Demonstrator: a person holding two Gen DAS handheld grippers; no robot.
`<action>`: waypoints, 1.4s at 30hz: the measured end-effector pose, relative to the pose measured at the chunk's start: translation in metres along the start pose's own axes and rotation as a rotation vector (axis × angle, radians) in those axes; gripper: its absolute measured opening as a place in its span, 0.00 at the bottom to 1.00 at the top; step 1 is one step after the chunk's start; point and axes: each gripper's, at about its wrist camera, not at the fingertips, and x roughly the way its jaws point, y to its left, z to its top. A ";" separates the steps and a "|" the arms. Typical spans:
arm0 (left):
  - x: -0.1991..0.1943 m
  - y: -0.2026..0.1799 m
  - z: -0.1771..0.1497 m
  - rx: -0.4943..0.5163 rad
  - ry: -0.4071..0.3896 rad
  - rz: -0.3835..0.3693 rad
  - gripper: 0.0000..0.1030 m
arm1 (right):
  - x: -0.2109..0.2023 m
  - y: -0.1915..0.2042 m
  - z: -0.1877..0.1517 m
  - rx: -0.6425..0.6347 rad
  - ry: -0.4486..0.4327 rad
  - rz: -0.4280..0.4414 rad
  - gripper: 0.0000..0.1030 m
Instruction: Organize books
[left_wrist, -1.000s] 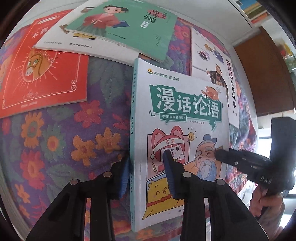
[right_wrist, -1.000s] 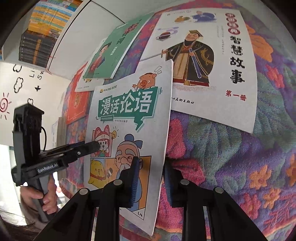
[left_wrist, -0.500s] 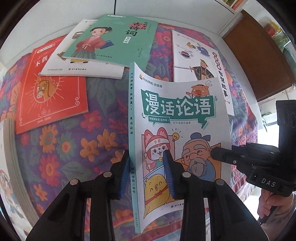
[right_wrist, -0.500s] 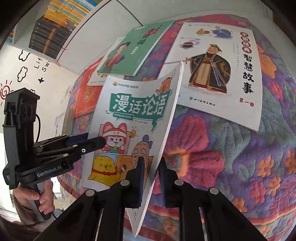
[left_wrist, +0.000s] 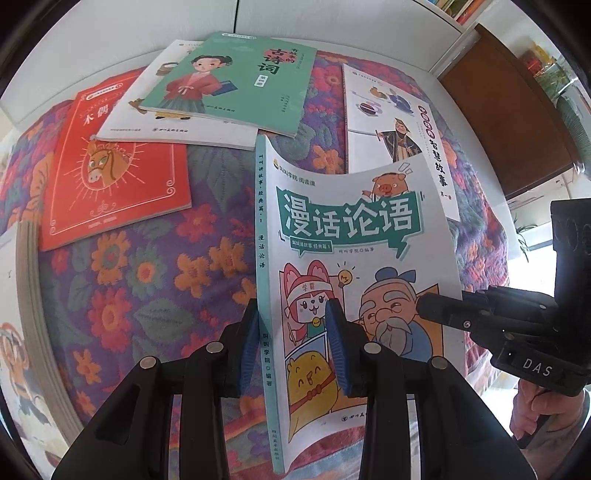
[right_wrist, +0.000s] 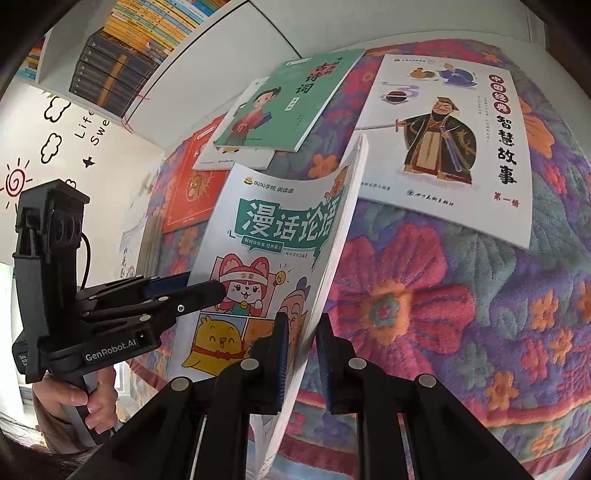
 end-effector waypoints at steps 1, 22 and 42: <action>-0.001 0.001 -0.001 -0.001 -0.003 -0.001 0.30 | 0.000 0.001 -0.001 0.001 -0.003 0.001 0.15; -0.055 0.061 -0.035 -0.089 -0.095 0.000 0.30 | 0.009 0.074 -0.013 -0.069 -0.022 0.038 0.15; -0.100 0.123 -0.045 -0.162 -0.182 0.019 0.30 | 0.025 0.145 0.000 -0.111 -0.032 0.092 0.15</action>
